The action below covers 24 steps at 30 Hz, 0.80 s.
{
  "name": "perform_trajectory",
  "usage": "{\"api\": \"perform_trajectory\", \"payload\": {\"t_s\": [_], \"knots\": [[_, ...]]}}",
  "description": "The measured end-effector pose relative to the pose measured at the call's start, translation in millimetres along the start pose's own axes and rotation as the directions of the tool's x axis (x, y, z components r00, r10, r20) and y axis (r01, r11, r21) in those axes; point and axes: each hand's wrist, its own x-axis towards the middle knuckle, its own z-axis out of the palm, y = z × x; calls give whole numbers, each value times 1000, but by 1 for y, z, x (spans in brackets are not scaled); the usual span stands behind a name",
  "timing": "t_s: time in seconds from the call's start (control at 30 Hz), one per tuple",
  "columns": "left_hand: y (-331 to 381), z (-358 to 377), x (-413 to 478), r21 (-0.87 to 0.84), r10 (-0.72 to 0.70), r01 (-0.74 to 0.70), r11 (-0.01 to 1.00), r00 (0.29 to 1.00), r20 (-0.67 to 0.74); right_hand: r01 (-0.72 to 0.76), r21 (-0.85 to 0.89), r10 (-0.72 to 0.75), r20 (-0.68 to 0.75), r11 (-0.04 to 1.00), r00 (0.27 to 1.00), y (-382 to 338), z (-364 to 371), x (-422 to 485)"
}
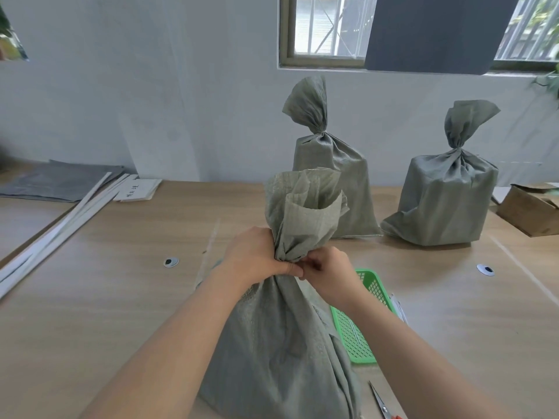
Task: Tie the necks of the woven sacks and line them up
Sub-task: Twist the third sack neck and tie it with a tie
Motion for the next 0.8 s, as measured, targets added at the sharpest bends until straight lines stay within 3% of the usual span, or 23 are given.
{"api": "perform_trajectory", "payload": {"t_s": [0.2,0.37,0.43,0.67,0.8], "knots": [[-2,5,1,-47,-62,60,997,997,-52,-52,137,47,38,989,998,-4,-1,-6],[4,6,0,213,-77,86,973,996,-51,-86,229,87,4,970,996,-15,-1,-6],[6,9,-1,219,-80,90,972,995,-53,-99,214,116,-71,972,991,-18,2,-2],[3,-6,-5,-145,-46,62,987,992,117,-138,127,162,-196,982,967,-15,10,9],[-3,-14,-3,-163,-35,63,985,984,173,-120,96,136,-186,988,973,-14,10,12]]}}
